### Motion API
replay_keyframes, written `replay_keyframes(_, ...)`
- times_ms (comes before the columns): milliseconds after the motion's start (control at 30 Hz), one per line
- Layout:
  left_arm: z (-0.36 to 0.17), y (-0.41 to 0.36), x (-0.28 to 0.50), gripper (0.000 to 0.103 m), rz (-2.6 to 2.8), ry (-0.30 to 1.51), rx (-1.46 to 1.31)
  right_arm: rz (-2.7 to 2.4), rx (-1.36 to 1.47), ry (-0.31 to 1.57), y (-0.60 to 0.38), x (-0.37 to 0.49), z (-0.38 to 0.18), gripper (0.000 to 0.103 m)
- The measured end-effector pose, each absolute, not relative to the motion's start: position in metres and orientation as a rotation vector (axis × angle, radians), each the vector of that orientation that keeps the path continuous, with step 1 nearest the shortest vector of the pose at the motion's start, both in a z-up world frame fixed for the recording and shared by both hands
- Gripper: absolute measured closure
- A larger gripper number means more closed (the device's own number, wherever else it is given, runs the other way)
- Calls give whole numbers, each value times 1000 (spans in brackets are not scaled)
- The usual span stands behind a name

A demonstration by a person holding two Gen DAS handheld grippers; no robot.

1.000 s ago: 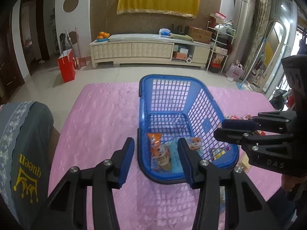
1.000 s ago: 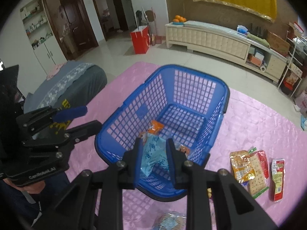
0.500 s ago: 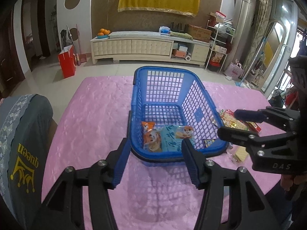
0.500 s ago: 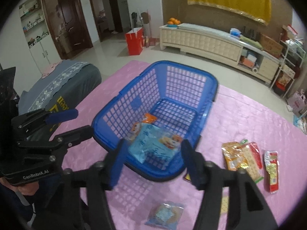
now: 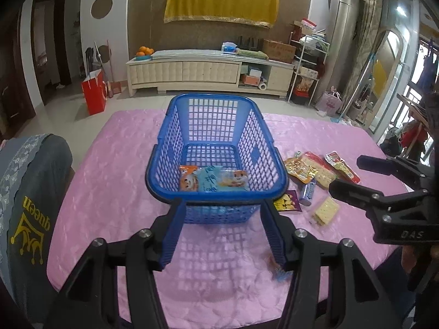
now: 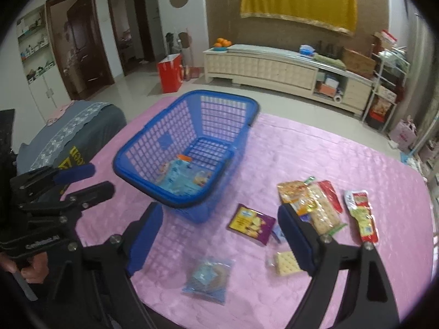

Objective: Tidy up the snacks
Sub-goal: 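Lift both grippers up and away from the basket, then move the left gripper toward the blue striped cookie bag on the table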

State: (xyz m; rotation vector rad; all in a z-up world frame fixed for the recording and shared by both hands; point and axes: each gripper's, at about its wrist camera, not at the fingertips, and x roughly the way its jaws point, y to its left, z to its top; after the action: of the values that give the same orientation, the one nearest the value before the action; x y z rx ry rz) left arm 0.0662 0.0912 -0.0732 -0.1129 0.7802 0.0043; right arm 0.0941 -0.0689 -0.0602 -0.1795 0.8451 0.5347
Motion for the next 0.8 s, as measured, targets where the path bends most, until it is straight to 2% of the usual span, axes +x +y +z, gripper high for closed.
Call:
replay_keyframes(33,-75,87,64,40,1,778,-113,512,-171,854,-74,93,-64,14)
replay_keyframes(200,-88,67,59,40,-31,815,-120,468,-145,901,-98,92,-77,14)
replay_keyframes(267,-94,57,59,32,-28,834,-114,449,-172,906,-105,90,-83,14)
replay_keyframes(300,-98,50,61,25,-27,849,-110,441,-187,905,-108,87,-85,14)
replay_keyframes(500,-119,12,66,18,-52,896,-84,426,-222,911,-132,81,-96,14)
replay_keyframes(800,-159,-33,82,18,-113,1035,-67,411,-187,979,-173,88,-123,14)
